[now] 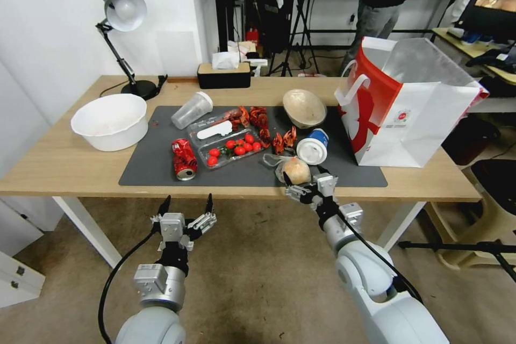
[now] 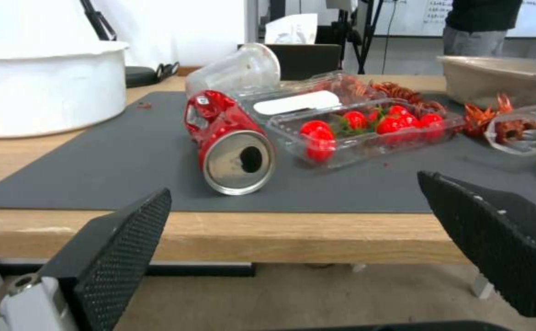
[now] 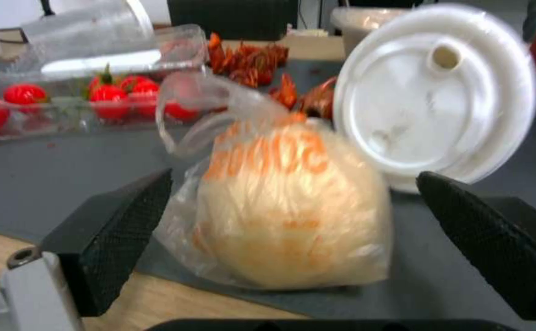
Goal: Pick up the trash from the table and place it into the takeout bag.
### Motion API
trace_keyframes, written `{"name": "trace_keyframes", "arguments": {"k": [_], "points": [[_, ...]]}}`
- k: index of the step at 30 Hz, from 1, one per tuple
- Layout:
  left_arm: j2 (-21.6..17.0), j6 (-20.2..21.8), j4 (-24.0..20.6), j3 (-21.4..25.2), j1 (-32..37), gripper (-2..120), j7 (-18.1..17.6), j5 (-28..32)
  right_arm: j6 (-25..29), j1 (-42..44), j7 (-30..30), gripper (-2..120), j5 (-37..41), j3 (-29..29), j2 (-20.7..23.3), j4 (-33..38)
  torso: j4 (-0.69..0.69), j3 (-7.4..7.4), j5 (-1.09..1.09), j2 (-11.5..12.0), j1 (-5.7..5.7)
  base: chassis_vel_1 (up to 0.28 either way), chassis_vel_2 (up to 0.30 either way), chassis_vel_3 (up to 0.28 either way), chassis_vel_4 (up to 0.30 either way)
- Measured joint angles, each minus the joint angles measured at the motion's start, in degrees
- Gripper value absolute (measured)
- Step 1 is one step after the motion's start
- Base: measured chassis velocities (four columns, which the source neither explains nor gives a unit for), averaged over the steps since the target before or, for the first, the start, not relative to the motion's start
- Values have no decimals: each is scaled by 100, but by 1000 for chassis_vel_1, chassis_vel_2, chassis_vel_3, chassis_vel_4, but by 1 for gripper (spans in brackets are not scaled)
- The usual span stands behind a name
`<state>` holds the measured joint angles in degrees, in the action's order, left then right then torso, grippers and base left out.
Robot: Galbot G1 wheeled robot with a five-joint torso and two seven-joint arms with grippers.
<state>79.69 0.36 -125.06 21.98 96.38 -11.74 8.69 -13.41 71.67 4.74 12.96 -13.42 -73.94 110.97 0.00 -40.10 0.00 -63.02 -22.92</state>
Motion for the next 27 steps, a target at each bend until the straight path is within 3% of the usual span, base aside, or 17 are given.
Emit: {"name": "trace_keyframes", "arguments": {"k": [9,27], "points": [[-7,-5,-15,30,-6,100,-7,25,-206,-104,209,100,241,93,-111,-68,0,0,-1,0,0,0,0,0,0],[7,-109,1,15,27,100,-10,16,-287,16,305,35,370,10,-82,95,0,0,0,0,0,0,0,0,0]]}}
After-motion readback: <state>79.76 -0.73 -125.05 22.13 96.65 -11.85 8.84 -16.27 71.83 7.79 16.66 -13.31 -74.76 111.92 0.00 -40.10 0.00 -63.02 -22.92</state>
